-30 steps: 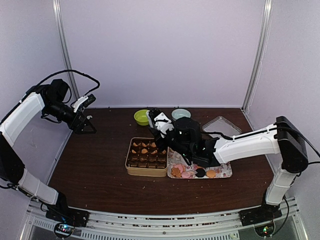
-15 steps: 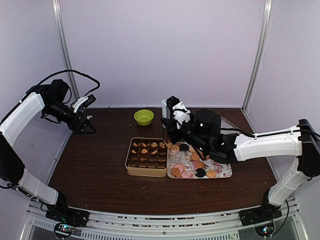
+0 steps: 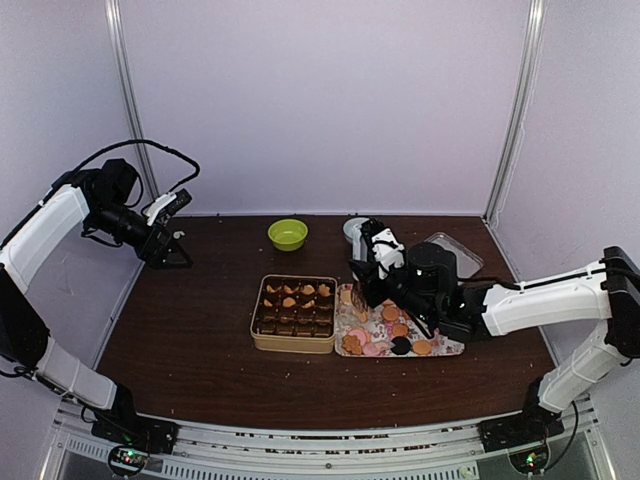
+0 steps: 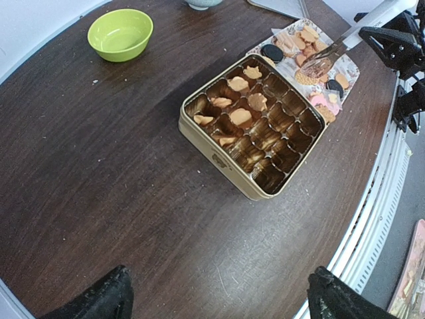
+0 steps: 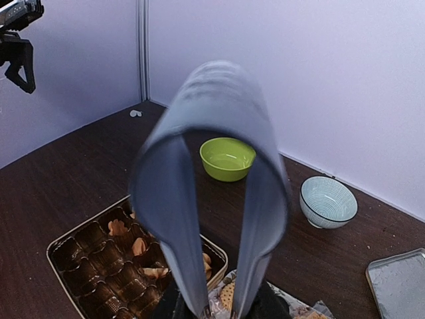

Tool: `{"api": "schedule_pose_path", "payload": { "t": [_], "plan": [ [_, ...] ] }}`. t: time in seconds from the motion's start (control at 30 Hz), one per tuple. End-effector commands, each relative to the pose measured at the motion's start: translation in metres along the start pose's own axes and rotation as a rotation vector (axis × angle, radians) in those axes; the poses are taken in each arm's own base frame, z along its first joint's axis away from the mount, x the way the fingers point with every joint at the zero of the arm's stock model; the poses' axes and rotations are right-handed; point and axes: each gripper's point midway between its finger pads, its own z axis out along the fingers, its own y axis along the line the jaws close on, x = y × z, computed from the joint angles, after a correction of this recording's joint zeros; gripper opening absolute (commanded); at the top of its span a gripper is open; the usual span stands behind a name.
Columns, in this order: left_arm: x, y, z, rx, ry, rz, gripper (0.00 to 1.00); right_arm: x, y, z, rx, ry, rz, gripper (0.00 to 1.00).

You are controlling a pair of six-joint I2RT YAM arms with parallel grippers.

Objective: Pack the cookies
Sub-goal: Place the fake cookies on the plate.

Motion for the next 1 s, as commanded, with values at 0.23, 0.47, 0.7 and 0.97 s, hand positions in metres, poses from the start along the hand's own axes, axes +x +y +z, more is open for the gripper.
{"api": "schedule_pose_path", "payload": {
  "t": [0.23, 0.47, 0.7, 0.97],
  "plan": [
    [-0.008, -0.002, -0.007, -0.001, -0.025, 0.027, 0.95, -0.029, -0.019, -0.001, 0.041, -0.085, 0.087, 0.38],
    [-0.010, -0.003, -0.007, 0.009, -0.029, 0.025, 0.95, -0.028, -0.027, -0.008, 0.065, -0.085, 0.100, 0.42],
    [-0.010, -0.003, -0.007, 0.006, -0.027, 0.028, 0.95, -0.019, -0.058, -0.020, 0.153, -0.074, 0.095, 0.40],
    [-0.011, -0.003, -0.006, 0.021, -0.030, 0.023, 0.94, 0.011, -0.084, -0.027, 0.228, -0.035, 0.103, 0.39]
  ]
}}
